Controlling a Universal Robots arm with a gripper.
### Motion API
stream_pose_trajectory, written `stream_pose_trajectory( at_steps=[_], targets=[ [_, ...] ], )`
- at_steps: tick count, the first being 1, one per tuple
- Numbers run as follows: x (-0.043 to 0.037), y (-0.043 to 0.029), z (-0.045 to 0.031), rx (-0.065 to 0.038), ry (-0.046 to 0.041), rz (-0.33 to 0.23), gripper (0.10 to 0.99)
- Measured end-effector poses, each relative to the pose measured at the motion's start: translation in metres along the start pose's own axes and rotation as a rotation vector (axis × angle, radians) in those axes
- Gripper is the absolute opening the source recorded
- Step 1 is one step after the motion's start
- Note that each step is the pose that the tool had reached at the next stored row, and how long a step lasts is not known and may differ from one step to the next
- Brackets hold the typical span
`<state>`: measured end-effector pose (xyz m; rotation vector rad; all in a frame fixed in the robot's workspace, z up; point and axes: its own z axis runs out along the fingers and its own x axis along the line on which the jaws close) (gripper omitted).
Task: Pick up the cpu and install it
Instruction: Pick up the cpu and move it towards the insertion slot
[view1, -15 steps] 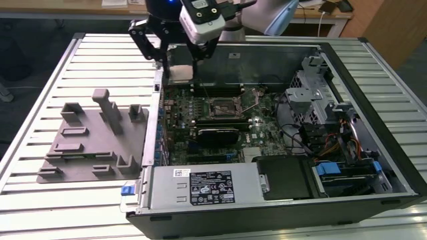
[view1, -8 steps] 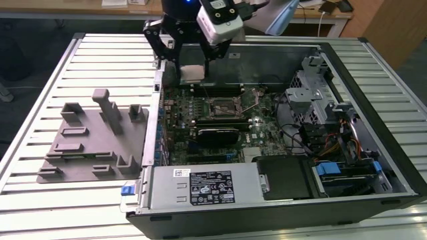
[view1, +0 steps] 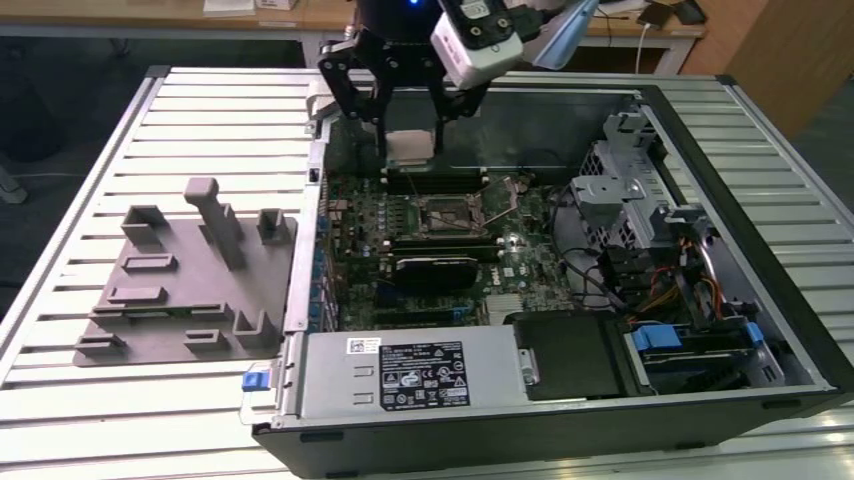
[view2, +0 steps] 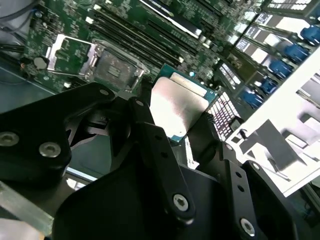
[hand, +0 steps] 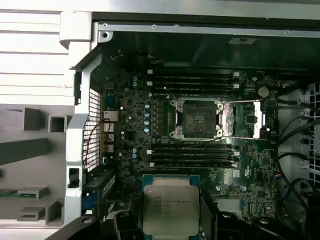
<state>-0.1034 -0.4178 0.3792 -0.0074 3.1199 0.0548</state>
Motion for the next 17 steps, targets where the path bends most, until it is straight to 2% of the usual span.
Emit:
stream_pose_trajectory(
  at_steps=[8, 13, 17],
  targets=[
    [-0.0171, 0.0001, 0.0007, 0.000, 0.0000, 0.000, 0.541],
    [-0.0177, 0.0001, 0.0008, 0.000, 0.0000, 0.000, 0.541],
    [-0.0198, 0.0000, 0.0053, 0.000, 0.0007, 0.001, 0.541]
  ],
)
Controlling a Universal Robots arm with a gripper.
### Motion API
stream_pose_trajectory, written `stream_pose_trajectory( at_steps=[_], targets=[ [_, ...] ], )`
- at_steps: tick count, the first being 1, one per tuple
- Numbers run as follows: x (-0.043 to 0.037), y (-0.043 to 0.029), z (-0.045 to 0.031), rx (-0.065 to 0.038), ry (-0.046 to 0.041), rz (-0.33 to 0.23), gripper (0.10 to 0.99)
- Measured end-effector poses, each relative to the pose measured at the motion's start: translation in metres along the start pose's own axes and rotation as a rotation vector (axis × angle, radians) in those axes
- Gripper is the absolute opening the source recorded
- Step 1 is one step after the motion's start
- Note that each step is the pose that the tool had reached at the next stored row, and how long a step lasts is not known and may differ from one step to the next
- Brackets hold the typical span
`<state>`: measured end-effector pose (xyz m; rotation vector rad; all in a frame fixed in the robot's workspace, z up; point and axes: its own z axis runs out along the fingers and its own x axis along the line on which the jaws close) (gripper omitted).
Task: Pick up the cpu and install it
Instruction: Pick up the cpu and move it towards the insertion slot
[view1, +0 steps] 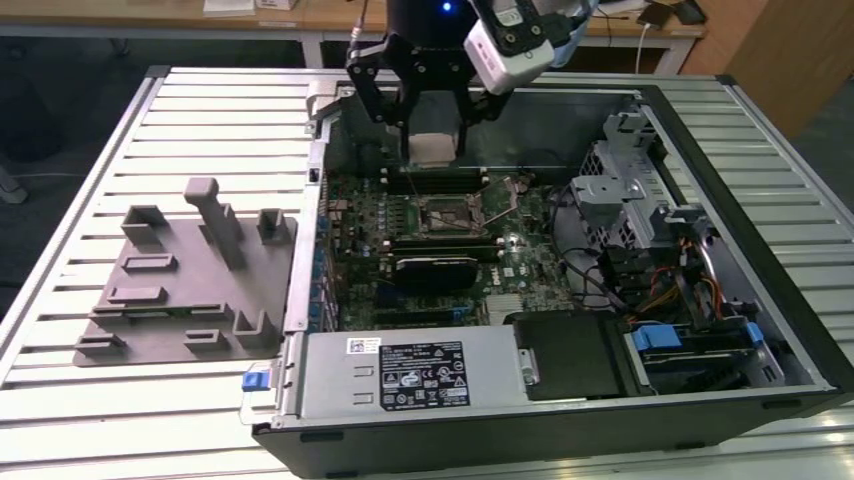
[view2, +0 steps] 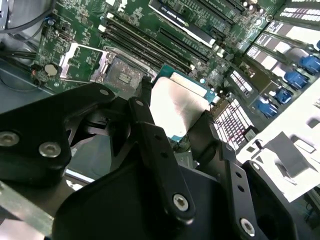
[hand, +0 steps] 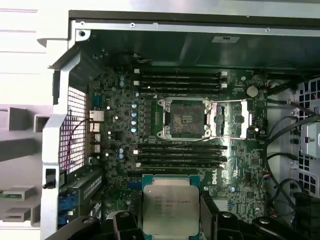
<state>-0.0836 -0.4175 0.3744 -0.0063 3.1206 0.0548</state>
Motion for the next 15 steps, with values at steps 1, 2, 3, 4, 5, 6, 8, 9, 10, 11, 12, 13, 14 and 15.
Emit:
stream_pose_trajectory(
  at_steps=[1, 2, 3, 4, 5, 6, 8, 9, 10, 11, 12, 13, 14, 15],
  targets=[
    [-0.0011, 0.0000, 0.0016, 0.000, 0.0005, 0.000, 0.541],
    [-0.0024, -0.0001, 0.0032, 0.000, 0.0012, 0.001, 0.541],
    [-0.0038, -0.0001, 0.0049, 0.000, 0.0019, 0.001, 0.541],
    [-0.0052, -0.0001, 0.0066, 0.000, 0.0025, 0.001, 0.541],
    [-0.0066, -0.0001, 0.0081, 0.000, 0.0032, 0.001, 0.541],
    [-0.0080, -0.0001, 0.0094, 0.000, 0.0037, 0.001, 0.541],
    [-0.0104, 0.0001, 0.0120, 0.000, 0.0044, 0.001, 0.541],
    [-0.0115, 0.0001, 0.0134, 0.000, 0.0048, 0.001, 0.541],
    [-0.0128, 0.0002, 0.0151, 0.000, 0.0050, 0.001, 0.541],
    [-0.0139, 0.0002, 0.0166, 0.000, 0.0053, 0.001, 0.541],
    [-0.0149, 0.0002, 0.0179, 0.000, 0.0057, 0.001, 0.541],
    [-0.0160, 0.0002, 0.0193, 0.000, 0.0061, 0.001, 0.541],
    [-0.0171, 0.0002, 0.0209, 0.000, 0.0064, 0.002, 0.541],
    [-0.0182, 0.0002, 0.0226, 0.000, 0.0067, 0.002, 0.541]
  ],
)
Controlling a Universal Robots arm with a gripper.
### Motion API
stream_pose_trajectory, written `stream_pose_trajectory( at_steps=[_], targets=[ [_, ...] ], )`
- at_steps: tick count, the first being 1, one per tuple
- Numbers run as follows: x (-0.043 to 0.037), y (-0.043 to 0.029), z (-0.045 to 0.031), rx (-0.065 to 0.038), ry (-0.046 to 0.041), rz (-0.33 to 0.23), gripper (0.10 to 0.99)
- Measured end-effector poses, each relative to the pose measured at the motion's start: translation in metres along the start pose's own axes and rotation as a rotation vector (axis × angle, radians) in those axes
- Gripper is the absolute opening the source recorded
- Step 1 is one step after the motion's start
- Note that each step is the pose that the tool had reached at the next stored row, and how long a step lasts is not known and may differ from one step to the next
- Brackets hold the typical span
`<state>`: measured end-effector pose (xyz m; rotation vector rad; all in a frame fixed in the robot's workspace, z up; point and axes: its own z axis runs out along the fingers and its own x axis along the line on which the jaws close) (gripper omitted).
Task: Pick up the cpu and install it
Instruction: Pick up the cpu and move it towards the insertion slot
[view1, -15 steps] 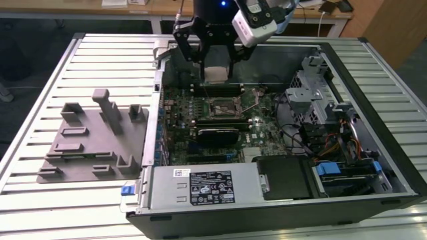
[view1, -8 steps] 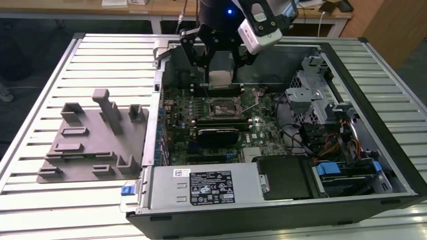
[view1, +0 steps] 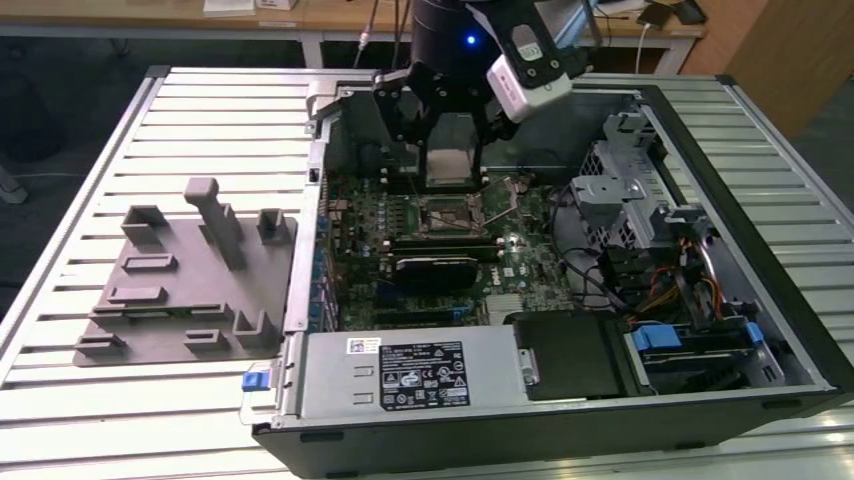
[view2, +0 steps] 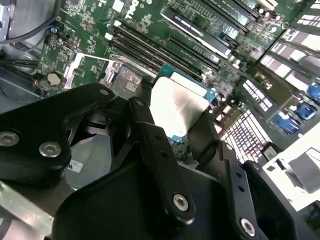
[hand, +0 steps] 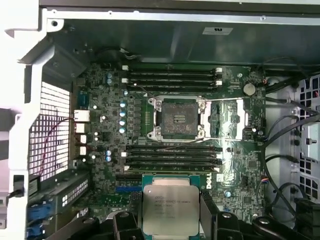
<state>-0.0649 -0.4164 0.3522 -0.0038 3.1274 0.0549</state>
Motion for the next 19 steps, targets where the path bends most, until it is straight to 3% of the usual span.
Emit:
stream_pose_trajectory(
  at_steps=[19],
  targets=[
    [-0.0179, 0.0023, 0.0342, 0.000, 0.0121, 0.001, 0.541]
  ],
)
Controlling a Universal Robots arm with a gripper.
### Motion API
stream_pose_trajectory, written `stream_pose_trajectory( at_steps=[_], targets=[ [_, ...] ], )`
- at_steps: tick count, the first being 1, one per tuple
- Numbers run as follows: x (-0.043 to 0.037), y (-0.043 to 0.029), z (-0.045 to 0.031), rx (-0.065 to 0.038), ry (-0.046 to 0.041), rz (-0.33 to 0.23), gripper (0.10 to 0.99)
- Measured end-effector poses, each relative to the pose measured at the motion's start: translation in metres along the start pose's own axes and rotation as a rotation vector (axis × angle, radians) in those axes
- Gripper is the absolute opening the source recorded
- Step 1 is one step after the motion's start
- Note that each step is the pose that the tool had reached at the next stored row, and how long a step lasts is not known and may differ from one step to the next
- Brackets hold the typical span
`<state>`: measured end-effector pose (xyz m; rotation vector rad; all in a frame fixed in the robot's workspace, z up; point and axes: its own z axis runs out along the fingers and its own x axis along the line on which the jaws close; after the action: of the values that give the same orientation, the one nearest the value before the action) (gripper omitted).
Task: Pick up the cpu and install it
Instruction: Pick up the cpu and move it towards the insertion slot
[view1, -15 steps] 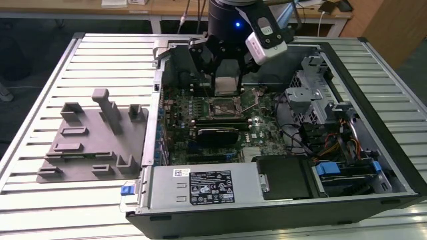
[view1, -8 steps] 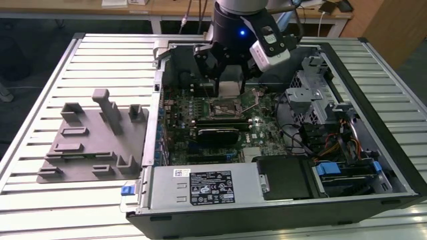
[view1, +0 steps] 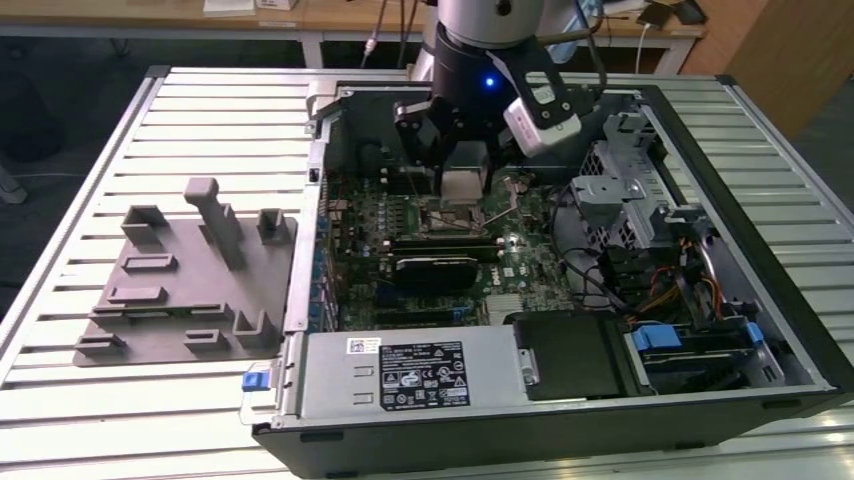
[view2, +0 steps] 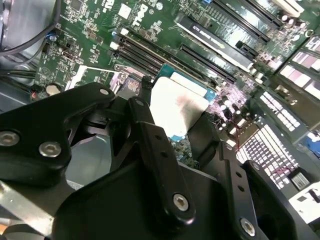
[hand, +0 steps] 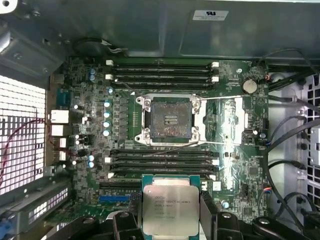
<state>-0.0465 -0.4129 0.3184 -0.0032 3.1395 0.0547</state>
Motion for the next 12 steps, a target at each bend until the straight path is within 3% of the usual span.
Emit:
stream_pose_trajectory(
  at_steps=[12],
  targets=[
    [-0.0015, 0.0065, 0.0191, 0.000, 0.0047, 0.000, 0.541]
  ],
)
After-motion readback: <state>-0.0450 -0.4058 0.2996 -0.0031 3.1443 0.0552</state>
